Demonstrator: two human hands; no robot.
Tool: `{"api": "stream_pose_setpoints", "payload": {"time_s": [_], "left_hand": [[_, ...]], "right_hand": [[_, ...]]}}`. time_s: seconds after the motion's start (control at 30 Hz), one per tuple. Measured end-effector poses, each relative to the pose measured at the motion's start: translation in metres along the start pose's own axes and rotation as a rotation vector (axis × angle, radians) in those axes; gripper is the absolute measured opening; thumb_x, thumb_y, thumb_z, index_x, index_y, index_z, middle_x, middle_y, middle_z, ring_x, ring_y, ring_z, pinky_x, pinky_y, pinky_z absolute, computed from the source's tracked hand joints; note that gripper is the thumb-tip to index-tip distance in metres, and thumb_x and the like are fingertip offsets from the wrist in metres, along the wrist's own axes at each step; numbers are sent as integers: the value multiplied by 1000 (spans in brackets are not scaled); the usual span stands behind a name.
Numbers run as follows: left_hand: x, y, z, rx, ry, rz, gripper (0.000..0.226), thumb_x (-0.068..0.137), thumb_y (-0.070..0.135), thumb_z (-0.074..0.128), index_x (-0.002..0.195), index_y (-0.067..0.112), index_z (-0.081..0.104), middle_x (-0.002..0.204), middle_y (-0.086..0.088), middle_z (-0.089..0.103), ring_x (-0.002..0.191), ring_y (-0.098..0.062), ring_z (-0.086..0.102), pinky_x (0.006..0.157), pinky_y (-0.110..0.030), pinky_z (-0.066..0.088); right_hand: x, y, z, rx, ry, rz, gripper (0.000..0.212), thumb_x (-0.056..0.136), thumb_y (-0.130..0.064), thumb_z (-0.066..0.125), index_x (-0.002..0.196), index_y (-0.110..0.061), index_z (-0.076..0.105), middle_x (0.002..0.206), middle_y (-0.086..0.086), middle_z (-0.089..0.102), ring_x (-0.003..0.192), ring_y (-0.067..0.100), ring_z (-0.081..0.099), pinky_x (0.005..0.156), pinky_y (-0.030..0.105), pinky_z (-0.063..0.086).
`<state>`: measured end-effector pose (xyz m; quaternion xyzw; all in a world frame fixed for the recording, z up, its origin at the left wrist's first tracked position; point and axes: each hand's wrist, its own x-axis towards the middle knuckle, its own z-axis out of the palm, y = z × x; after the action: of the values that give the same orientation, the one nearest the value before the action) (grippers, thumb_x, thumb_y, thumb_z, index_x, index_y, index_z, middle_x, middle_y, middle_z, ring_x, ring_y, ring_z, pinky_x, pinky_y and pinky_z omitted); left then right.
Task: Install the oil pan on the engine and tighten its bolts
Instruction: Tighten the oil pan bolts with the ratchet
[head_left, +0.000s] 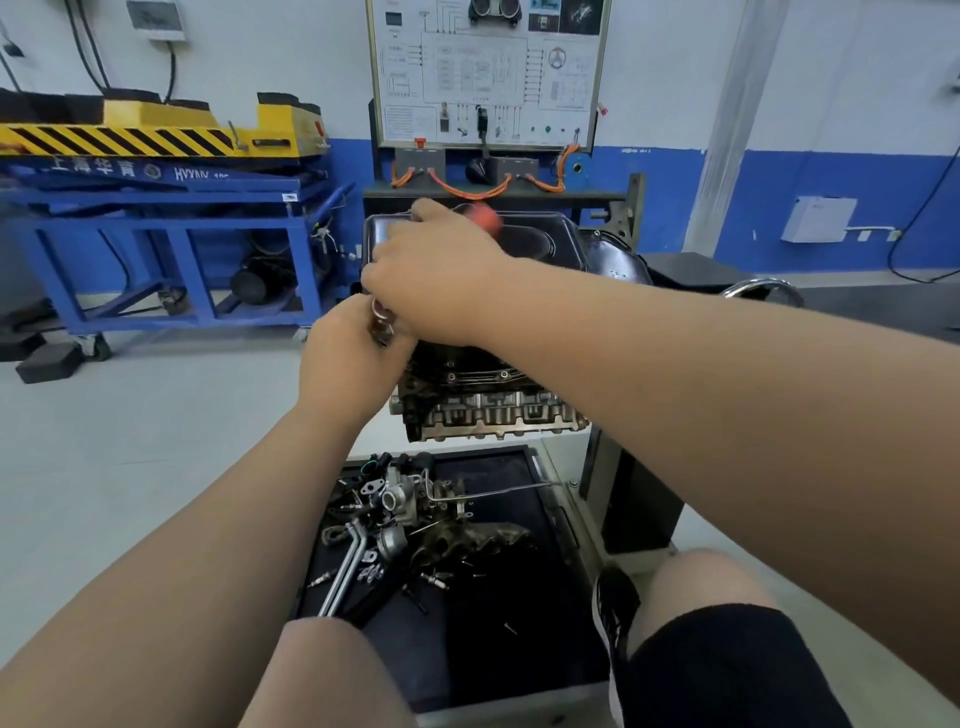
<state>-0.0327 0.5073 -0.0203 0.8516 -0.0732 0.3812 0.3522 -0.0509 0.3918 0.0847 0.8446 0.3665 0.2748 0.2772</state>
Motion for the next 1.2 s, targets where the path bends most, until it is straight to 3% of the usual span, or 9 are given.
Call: {"api": "stream_pose_setpoints", "payload": {"time_s": [0.07,0.17,0.27,0.37,0.57,0.7,0.9,1.1,1.2], "left_hand": [[0,0,2,1,35,-59,33,79,11,53,56,26,34,55,7,42,51,-9,36,46,-26,29],[-1,-3,3,-8,26,-75,38,79,2,54,54,25,36,50,8,39,48,-8,32,45,-16,26],[-1,-5,1,-29,-29,27,18,87,19,58,69,15,57,64,2,56,59,-15,48,55,-29,37],[0,-5,0,-62,-55,25,19,87,24,59,68,24,54,65,10,56,60,-5,49,56,-21,36],[1,5,4,-19,60,-71,40,78,3,47,49,25,31,47,9,37,46,-8,31,43,-19,22],[2,-3,1,-55,-62,9,18,88,25,57,72,18,62,68,7,63,68,-12,59,62,-24,47],[2,2,3,-12,-20,-98,34,77,0,46,53,22,37,50,5,43,49,-10,35,46,-26,23],[6,0,-6,-24,-169,14,39,91,30,58,62,4,55,58,-11,57,58,-27,48,54,-37,36],[7,3,-9,-34,-154,-63,30,84,17,52,55,13,46,52,-4,49,53,-22,39,49,-34,30]], "right_hand": [[0,-11,-1,56,-45,156,27,93,-35,45,70,-20,44,65,-2,41,61,19,40,77,38,29],[-1,-11,-4,189,-93,304,37,92,-46,44,67,-19,34,63,-2,30,63,21,37,75,38,31],[0,-5,-5,72,-27,121,24,91,-23,48,69,-18,39,69,-1,44,81,25,46,86,40,30],[2,2,0,-34,25,49,14,91,-14,47,97,-18,59,98,3,62,103,26,49,88,39,31],[-1,-14,-2,213,-108,339,17,95,-38,40,86,-24,45,83,1,48,77,24,43,81,40,32],[3,3,0,10,-24,80,19,93,-17,46,107,-17,59,109,5,59,108,26,47,90,40,31],[-1,-14,4,104,-44,231,32,94,-43,38,73,-19,42,64,-1,38,68,22,41,78,38,32],[-1,9,4,27,28,-19,22,91,-28,48,106,-16,59,104,5,61,103,26,49,84,38,34],[0,-4,5,59,5,122,19,93,-36,44,87,-20,53,84,2,55,79,22,47,78,37,31]]}}
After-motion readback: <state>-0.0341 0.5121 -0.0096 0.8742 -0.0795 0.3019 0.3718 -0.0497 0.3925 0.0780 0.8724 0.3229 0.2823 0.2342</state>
